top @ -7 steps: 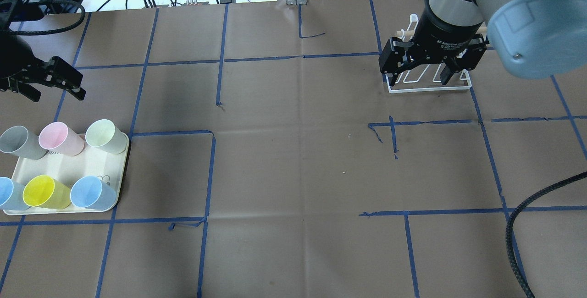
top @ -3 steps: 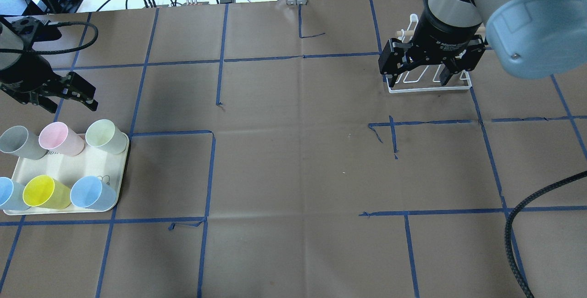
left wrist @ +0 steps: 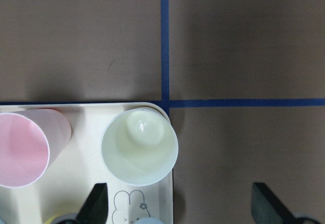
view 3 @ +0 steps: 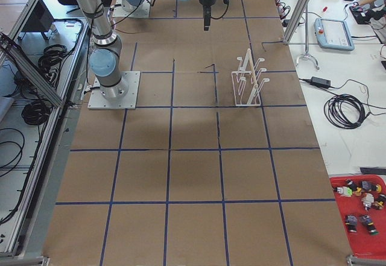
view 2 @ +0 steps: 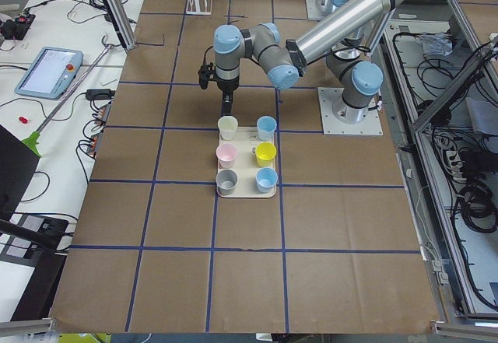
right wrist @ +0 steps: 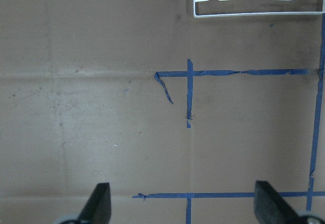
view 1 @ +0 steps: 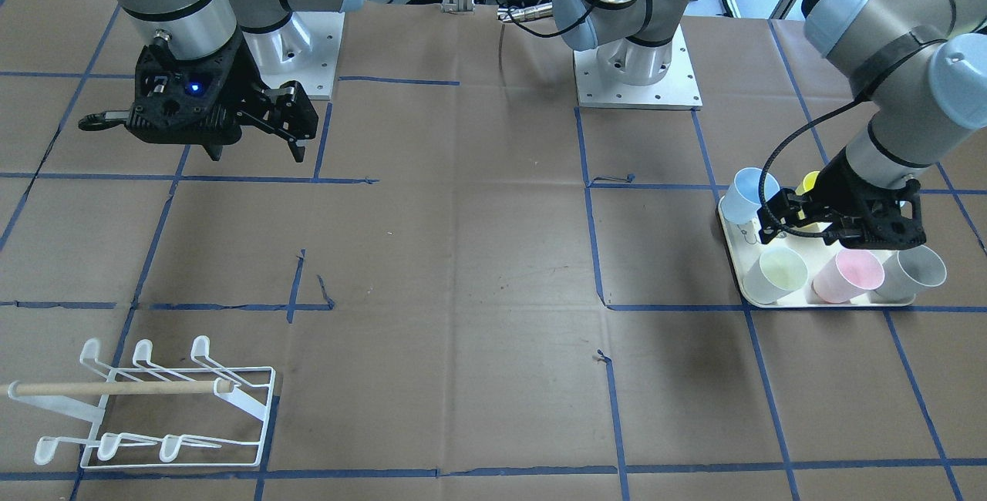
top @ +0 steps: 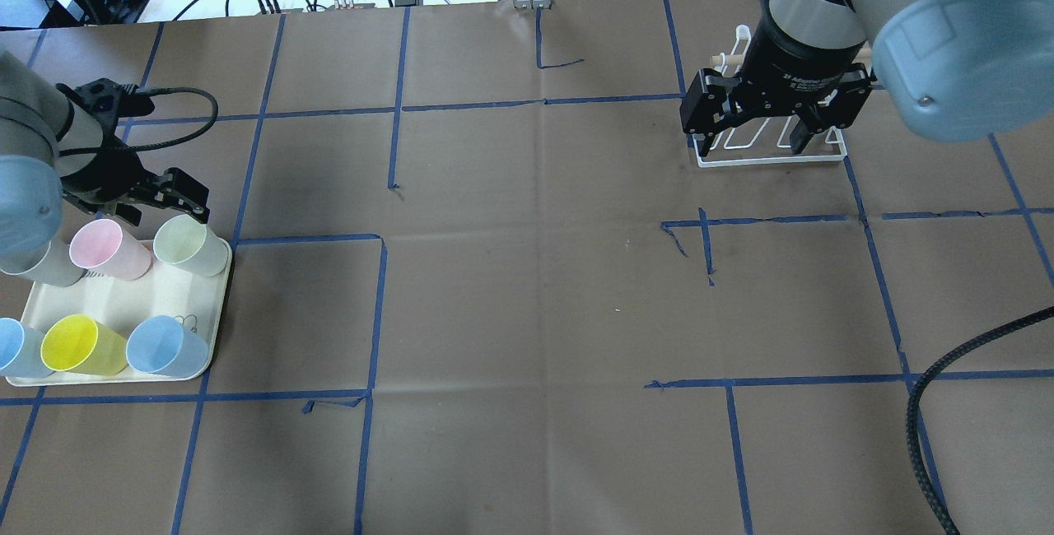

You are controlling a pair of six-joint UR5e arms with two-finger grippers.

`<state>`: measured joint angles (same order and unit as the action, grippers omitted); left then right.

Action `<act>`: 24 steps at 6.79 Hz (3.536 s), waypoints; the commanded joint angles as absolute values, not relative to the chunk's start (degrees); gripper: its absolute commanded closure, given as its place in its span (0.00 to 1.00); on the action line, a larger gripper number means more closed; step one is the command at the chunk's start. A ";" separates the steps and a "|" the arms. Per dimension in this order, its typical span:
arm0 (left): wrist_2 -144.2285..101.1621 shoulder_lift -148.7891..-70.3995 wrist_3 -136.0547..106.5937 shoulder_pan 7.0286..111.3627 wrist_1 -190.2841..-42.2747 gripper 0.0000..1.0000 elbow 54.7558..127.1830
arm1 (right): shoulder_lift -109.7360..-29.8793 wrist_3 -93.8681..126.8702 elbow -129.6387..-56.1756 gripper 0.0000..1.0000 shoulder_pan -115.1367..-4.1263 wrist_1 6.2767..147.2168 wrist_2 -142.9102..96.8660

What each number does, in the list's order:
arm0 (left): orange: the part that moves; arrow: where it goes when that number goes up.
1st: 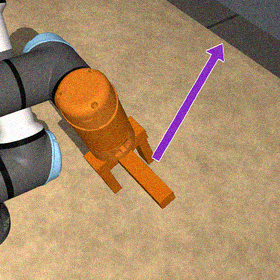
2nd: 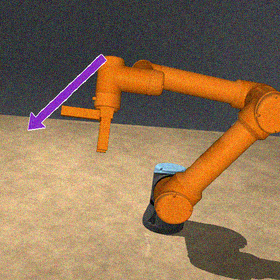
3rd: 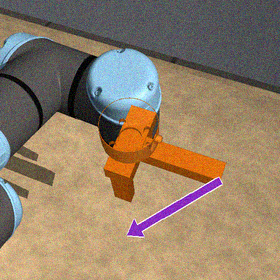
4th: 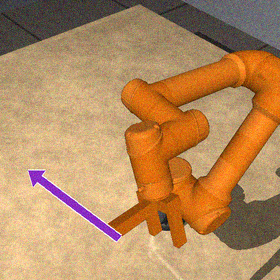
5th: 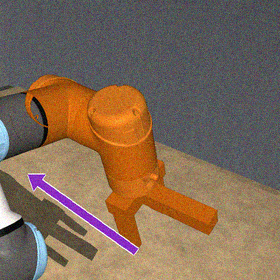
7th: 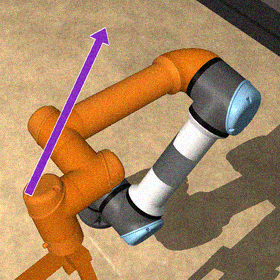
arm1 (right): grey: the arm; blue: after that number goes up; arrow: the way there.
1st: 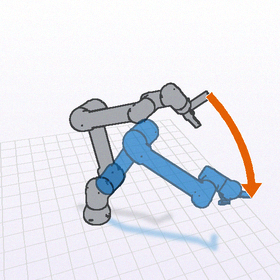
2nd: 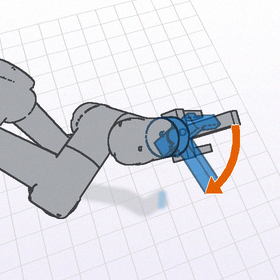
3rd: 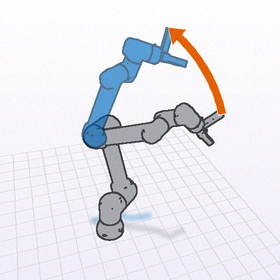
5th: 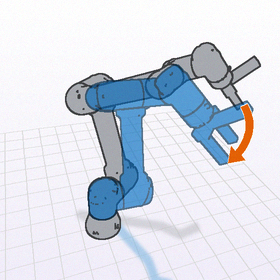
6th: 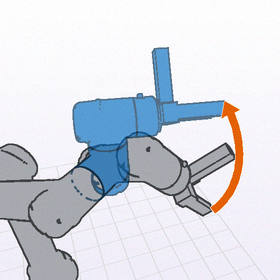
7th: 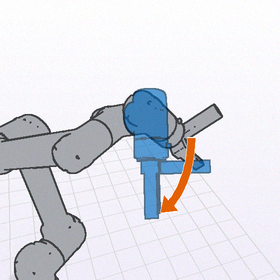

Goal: Transfer IKEA cup to right arm and place on rack

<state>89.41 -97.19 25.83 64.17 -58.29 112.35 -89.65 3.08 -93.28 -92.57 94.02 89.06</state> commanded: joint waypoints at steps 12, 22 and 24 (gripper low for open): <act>89.74 -102.57 28.83 63.63 -51.93 1.00 112.08 | -86.39 22.74 -96.05 0.00 -93.34 119.07 82.19; 63.85 -99.76 25.22 84.29 -90.09 1.00 81.38 | -96.84 67.60 -133.72 0.00 -92.73 176.17 68.12; 50.14 -98.62 25.75 84.20 -78.22 1.00 85.40 | -97.30 80.28 -137.46 0.00 -92.37 185.57 68.20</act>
<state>57.73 -99.26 25.52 84.16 -85.21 83.01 -96.99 73.33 -135.46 -92.54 179.99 68.14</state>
